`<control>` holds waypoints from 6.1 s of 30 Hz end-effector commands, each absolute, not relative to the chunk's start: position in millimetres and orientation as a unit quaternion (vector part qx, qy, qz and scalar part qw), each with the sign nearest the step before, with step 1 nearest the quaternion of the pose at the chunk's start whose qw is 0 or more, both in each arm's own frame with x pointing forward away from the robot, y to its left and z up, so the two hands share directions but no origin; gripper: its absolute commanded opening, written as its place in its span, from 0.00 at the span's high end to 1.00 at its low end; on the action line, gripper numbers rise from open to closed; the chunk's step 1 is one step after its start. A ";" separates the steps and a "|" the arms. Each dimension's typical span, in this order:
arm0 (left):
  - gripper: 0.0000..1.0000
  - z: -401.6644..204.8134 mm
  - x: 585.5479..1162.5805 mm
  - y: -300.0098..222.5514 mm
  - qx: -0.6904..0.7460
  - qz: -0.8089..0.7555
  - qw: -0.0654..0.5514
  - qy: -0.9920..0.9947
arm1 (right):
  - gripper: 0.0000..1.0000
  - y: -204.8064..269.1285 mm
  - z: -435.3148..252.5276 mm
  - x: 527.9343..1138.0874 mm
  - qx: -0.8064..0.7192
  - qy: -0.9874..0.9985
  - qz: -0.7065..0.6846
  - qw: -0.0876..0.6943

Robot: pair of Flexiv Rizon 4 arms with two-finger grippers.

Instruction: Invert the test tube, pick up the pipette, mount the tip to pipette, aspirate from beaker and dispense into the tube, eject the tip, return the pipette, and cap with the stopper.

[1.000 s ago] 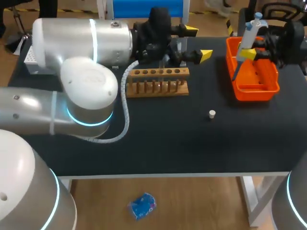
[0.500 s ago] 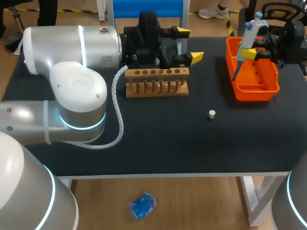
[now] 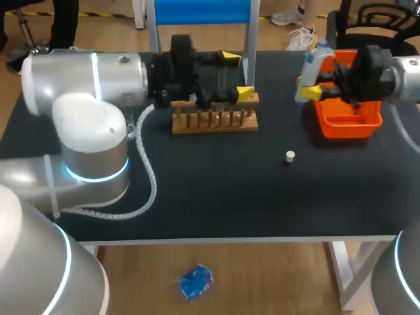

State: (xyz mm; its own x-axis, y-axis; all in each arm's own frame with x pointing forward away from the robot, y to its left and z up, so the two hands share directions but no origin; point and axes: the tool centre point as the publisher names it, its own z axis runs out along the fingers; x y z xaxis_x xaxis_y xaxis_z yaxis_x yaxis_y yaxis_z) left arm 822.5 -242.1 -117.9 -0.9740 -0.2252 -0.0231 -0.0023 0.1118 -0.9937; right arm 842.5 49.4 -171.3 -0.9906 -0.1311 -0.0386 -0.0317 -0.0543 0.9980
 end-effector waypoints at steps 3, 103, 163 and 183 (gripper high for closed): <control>0.00 -130.3 819.1 -229.9 -0.064 -0.713 0.088 0.693 | 1.00 89.3 -183.3 838.8 0.069 -0.681 -0.728 0.050; 1.00 -164.4 836.2 -244.9 -0.084 -0.697 0.082 0.708 | 1.00 189.8 -208.0 836.1 0.140 -0.679 -0.710 0.125; 1.00 -111.6 984.6 -164.7 -0.407 -0.606 0.217 0.649 | 0.00 86.6 -142.2 948.7 -0.037 -0.767 -0.640 -0.024; 1.00 -121.3 1020.4 -147.6 -0.433 -0.579 0.236 0.649 | 0.00 104.4 -156.9 986.9 -0.126 -0.815 -0.564 -0.052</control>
State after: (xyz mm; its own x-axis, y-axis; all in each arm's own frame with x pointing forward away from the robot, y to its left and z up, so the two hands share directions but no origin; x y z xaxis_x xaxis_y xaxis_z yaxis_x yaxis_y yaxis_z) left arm 1011.1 -144.4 -122.6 -0.5211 -0.8306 0.1966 -0.2780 -0.0526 -0.9591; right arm 981.4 93.9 -156.8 -0.9658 0.2534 0.0540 0.1324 0.3033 0.9437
